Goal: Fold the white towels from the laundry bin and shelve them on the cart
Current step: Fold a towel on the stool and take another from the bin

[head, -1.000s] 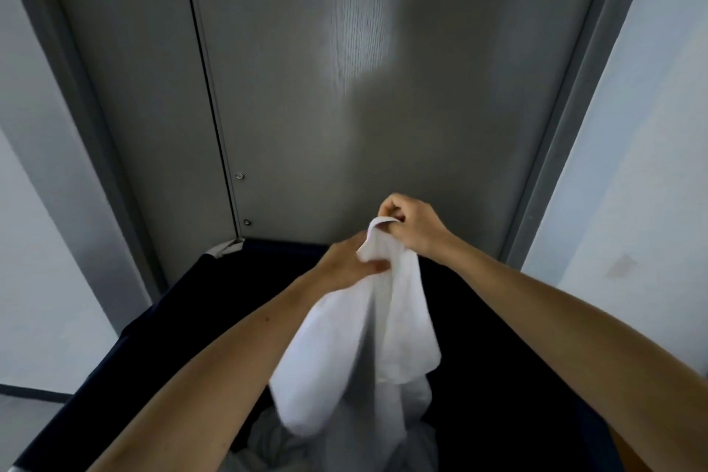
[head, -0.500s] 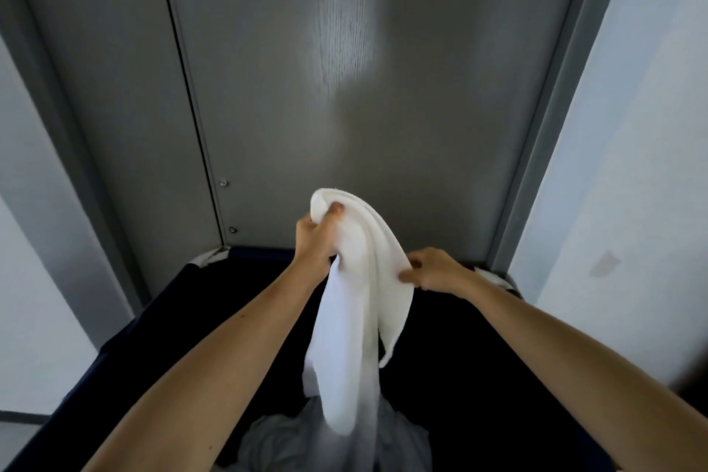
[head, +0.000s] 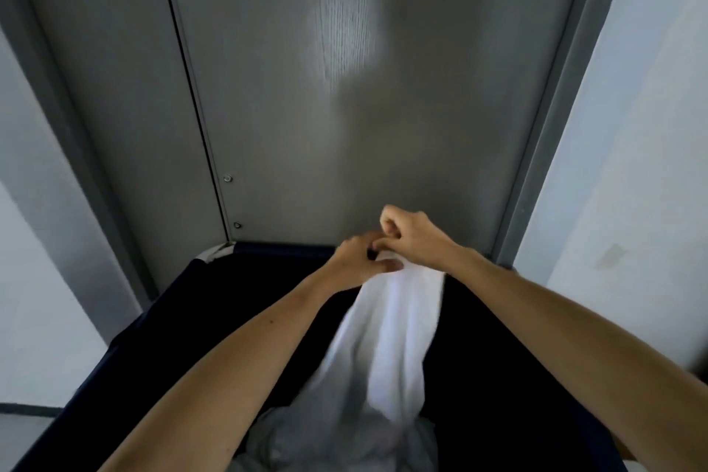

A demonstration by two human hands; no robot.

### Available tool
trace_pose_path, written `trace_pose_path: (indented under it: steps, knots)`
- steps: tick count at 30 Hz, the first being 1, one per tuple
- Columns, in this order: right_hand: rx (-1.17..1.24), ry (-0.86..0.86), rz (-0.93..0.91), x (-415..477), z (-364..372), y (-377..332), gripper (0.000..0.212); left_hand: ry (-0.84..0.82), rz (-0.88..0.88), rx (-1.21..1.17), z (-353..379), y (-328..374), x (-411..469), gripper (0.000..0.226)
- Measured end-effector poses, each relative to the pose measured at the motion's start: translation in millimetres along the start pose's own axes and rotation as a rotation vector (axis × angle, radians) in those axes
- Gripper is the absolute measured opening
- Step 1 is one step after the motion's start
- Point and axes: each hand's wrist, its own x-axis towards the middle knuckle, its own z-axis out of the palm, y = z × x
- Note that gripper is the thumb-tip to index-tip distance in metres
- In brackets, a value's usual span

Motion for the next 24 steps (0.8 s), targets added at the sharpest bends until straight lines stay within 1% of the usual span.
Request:
trace_pose_path:
  steps: [1, 2, 3, 4, 5, 6, 7, 8, 9, 10, 11, 12, 13, 14, 15, 17, 18, 19, 21, 22, 24]
  knots:
    - [0.009, 0.016, -0.013, -1, 7, 0, 0.036, -0.01, 0.003, -0.055, 2, 0, -2, 0.009]
    - [0.044, 0.061, -0.012, -3, 11, 1, 0.037, 0.016, -0.006, -0.12, 4, -2, -4, 0.012]
    - [0.097, 0.135, 0.0, -4, 14, 4, 0.037, 0.062, -0.033, -0.198, 6, -4, -5, 0.023]
    - [0.147, 0.206, 0.024, -6, 15, 7, 0.034, 0.128, -0.062, -0.309, 8, -4, -6, 0.027]
    - [0.178, 0.241, 0.064, -7, 15, 12, 0.03, 0.193, -0.079, -0.412, 9, -2, -6, 0.026]
    - [0.175, 0.221, 0.112, -9, 14, 15, 0.027, 0.248, -0.078, -0.508, 8, 1, -5, 0.023]
    - [0.169, 0.155, 0.157, -11, 15, 19, 0.025, 0.293, -0.082, -0.592, 7, 4, -3, 0.022]
    - [0.215, 0.081, 0.191, -13, 17, 24, 0.022, 0.329, -0.098, -0.671, 6, 6, -1, 0.021]
    - [0.351, 0.023, 0.24, -16, 20, 29, 0.017, 0.368, -0.122, -0.742, 3, 8, 1, 0.021]
    - [0.536, 0.004, 0.3, -19, 23, 33, 0.011, 0.406, -0.154, -0.817, 1, 8, 3, 0.021]
    - [0.688, 0.012, 0.358, -21, 25, 38, 0.008, 0.437, -0.188, -0.888, -1, 7, 4, 0.023]
    - [0.764, 0.04, 0.391, -22, 26, 41, 0.01, 0.452, -0.217, -0.926, -2, 5, 4, 0.027]
    - [0.757, 0.066, 0.4, -20, 25, 44, 0.012, 0.457, -0.237, -0.91, -4, 3, 3, 0.031]
    - [0.681, 0.089, 0.386, -17, 25, 47, 0.01, 0.444, -0.24, -0.837, -5, 3, 2, 0.034]
    - [0.565, 0.116, 0.354, -14, 23, 48, 0.008, 0.41, -0.225, -0.708, -6, 3, -1, 0.033]
    - [0.308, 0.164, 0.262, -10, 19, 41, 0.013, 0.259, -0.152, -0.436, -4, 8, -5, 0.019]
    - [0.208, 0.179, 0.203, -9, 17, 36, 0.011, 0.184, -0.126, -0.33, -2, 11, -6, 0.017]
    - [0.128, 0.18, 0.133, -8, 15, 32, 0.009, 0.133, -0.108, -0.246, 1, 12, -7, 0.022]
    - [0.042, 0.138, 0.027, -6, 17, 25, 0.008, 0.14, -0.096, -0.155, 5, 13, -9, 0.024]
    - [0.049, 0.124, 0.017, -5, 19, 22, 0.009, 0.171, -0.108, -0.156, 5, 13, -11, 0.026]
    - [0.141, 0.148, 0.058, -4, 24, 21, 0.018, 0.239, -0.131, -0.142, 2, 13, -12, 0.033]
